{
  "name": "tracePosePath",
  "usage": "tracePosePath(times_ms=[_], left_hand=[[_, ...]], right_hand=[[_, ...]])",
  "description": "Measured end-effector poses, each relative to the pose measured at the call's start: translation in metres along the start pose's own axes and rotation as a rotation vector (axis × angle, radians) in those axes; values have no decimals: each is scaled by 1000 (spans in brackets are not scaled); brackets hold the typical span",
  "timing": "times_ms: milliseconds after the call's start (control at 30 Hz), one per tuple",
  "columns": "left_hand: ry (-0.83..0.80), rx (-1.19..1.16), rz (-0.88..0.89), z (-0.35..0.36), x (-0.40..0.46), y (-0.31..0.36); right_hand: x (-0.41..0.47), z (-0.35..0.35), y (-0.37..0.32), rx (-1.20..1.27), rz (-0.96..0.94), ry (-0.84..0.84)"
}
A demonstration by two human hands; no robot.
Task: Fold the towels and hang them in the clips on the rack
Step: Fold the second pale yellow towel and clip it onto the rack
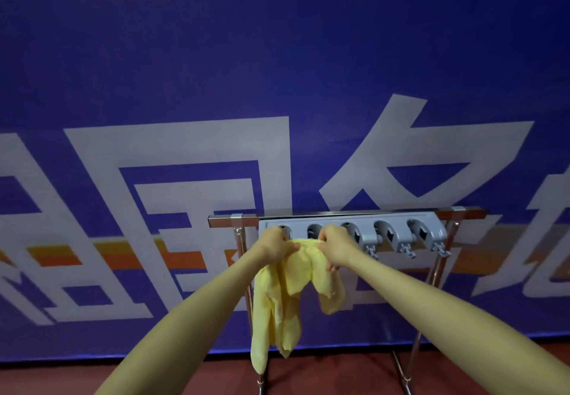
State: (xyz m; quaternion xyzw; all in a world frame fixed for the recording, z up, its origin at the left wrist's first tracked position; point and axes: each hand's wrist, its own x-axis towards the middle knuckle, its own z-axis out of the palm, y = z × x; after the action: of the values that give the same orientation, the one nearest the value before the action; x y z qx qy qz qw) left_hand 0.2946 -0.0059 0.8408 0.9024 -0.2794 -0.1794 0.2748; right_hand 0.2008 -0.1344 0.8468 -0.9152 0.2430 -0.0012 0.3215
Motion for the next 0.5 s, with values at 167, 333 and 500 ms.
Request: tracePosePath(times_ms=[167, 333, 500], left_hand=[[42, 65, -23, 8, 8, -5], [117, 262, -26, 10, 11, -7], [149, 386, 27, 15, 11, -13]], right_hand=[[16, 21, 5, -100, 24, 49], [24, 27, 7, -105, 18, 21], [28, 39, 12, -92, 11, -4]])
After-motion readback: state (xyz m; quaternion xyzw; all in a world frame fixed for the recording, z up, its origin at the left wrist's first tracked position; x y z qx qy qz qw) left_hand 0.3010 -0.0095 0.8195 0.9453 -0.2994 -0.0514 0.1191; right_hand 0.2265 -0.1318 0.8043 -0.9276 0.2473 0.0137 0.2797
